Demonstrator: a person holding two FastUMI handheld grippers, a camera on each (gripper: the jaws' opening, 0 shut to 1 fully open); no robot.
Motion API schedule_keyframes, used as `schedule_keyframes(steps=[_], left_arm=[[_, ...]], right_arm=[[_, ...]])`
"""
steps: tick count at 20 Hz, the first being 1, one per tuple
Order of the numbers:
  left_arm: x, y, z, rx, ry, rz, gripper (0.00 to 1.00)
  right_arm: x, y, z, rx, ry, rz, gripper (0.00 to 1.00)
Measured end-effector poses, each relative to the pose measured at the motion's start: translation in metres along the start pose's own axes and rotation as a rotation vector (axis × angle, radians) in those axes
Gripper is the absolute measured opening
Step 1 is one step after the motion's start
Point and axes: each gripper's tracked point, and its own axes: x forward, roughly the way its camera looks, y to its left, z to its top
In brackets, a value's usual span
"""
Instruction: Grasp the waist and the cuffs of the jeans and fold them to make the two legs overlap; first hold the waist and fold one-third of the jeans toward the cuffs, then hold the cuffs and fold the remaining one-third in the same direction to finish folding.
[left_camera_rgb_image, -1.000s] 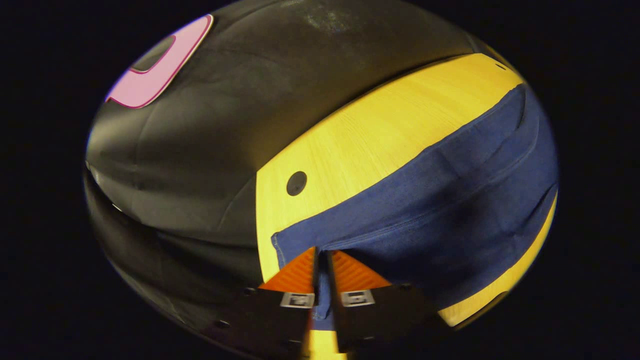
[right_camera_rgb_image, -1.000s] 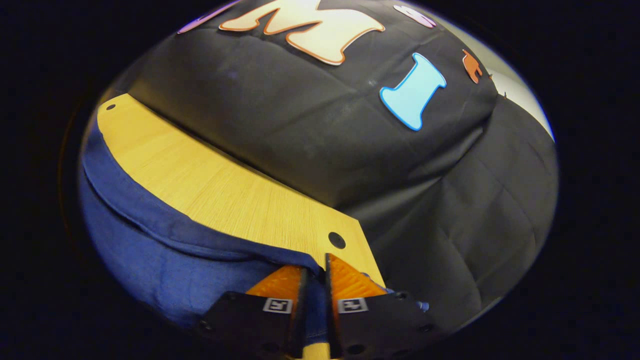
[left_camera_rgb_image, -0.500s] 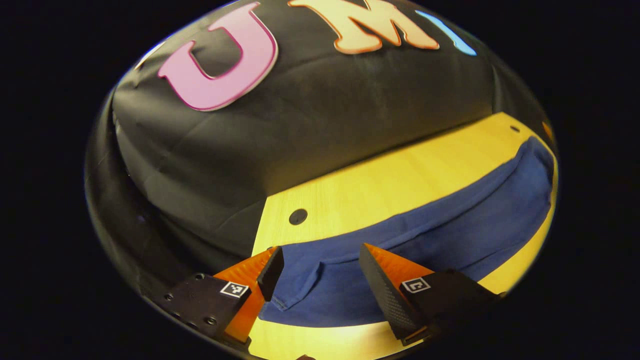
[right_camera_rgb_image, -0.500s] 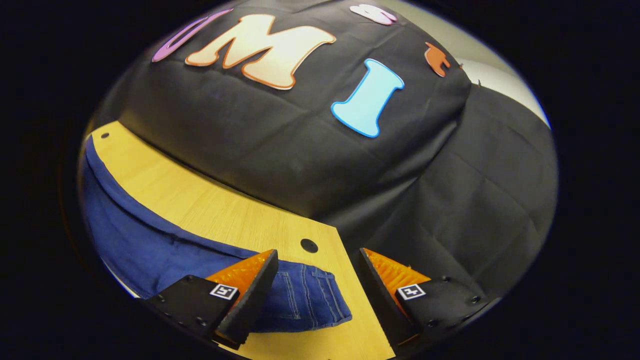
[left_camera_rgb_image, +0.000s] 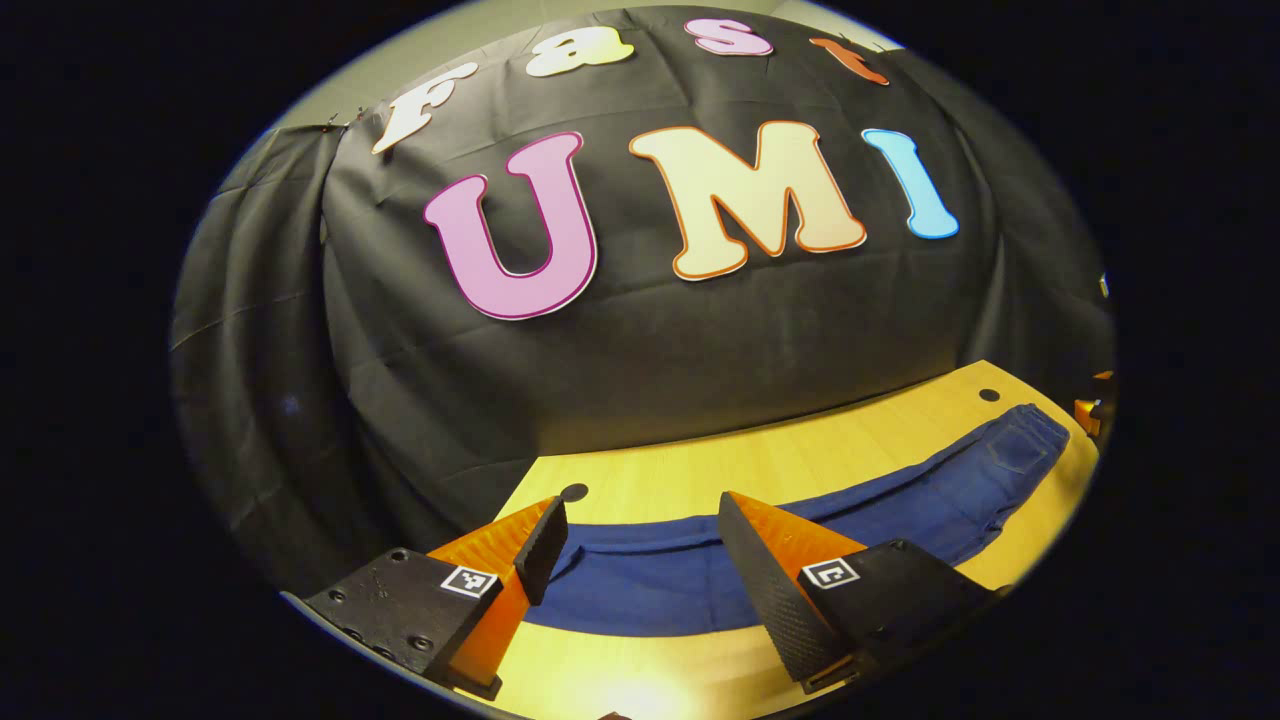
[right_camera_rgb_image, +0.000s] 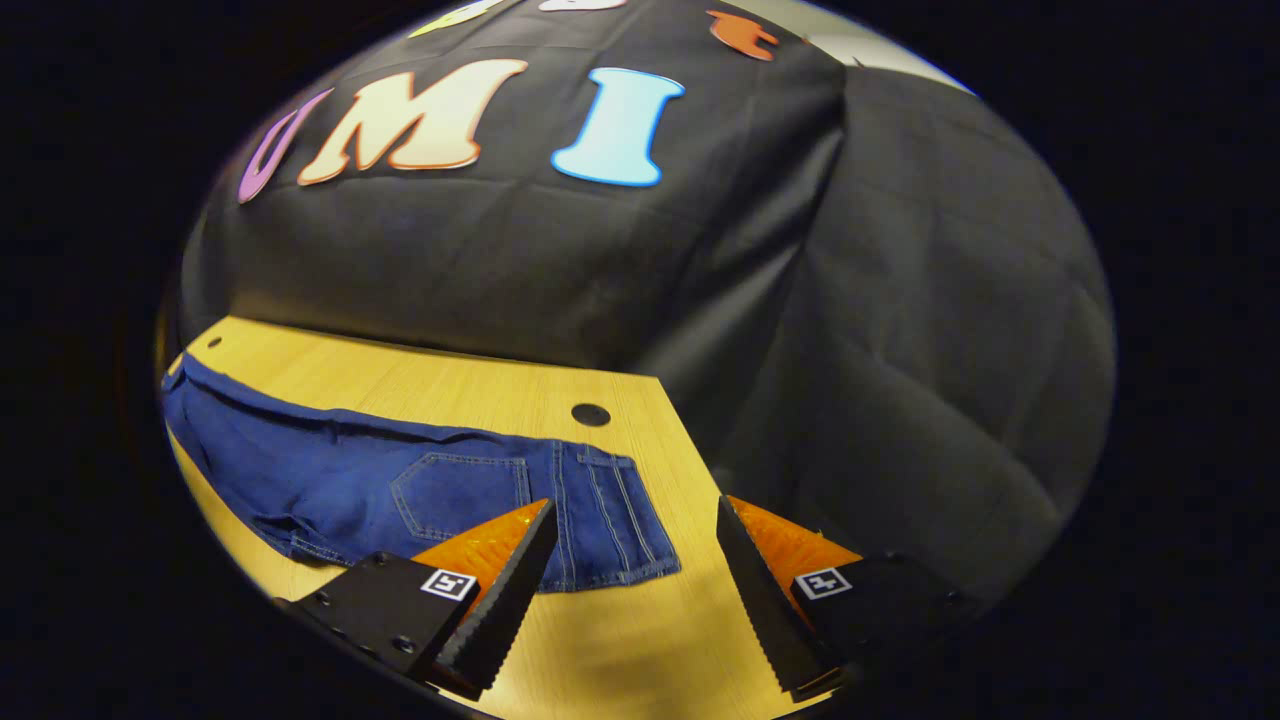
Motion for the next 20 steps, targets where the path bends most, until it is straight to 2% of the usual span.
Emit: schedule_keyframes(steps=[3, 4, 5, 6, 7, 8, 12, 14, 15, 16, 18, 19, 20], left_arm=[[0.002, -0.002, 0.001, 0.011, 0.013, 0.012, 0.95], [0.002, -0.001, 0.001, 0.016, 0.018, 0.02, 1.0], [0.001, -0.001, 0.002, 0.019, 0.022, 0.029, 1.0], [0.002, -0.001, 0.002, 0.021, 0.026, 0.038, 0.95], [0.003, 0.0, 0.003, 0.023, 0.031, 0.05, 1.0], [0.003, 0.0, 0.003, 0.029, 0.037, 0.06, 0.95], [0.0, -0.001, 0.009, 0.049, 0.057, 0.107, 0.95], [-0.007, 0.001, 0.014, 0.05, 0.053, 0.122, 0.95], [-0.01, 0.003, 0.016, 0.053, 0.048, 0.128, 0.95], [-0.012, 0.004, 0.02, 0.06, 0.043, 0.134, 0.94], [-0.017, 0.006, 0.023, 0.07, 0.04, 0.139, 0.95], [-0.019, 0.005, 0.022, 0.072, 0.042, 0.14, 0.95], [-0.019, 0.004, 0.022, 0.07, 0.045, 0.14, 0.95]], right_arm=[[0.018, -0.014, -0.024, 0.115, 0.077, 0.024, 0.99], [0.025, -0.016, -0.034, 0.147, 0.101, 0.031, 0.99], [0.032, -0.017, -0.043, 0.173, 0.128, 0.039, 0.99], [0.036, -0.017, -0.051, 0.196, 0.152, 0.05, 0.99], [0.044, -0.018, -0.057, 0.219, 0.176, 0.062, 0.99], [0.05, -0.019, -0.062, 0.241, 0.197, 0.074, 1.0], [0.075, -0.022, -0.077, 0.343, 0.273, 0.09, 0.99], [0.081, -0.017, -0.088, 0.385, 0.324, 0.128, 0.99], [0.086, -0.016, -0.087, 0.391, 0.308, 0.134, 0.94], [0.087, -0.01, -0.089, 0.384, 0.301, 0.158, 0.98], [0.09, 0.004, -0.086, 0.367, 0.284, 0.226, 0.66], [0.084, 0.01, -0.089, 0.363, 0.307, 0.246, 0.5], [0.089, 0.011, -0.084, 0.355, 0.275, 0.245, 0.35]])
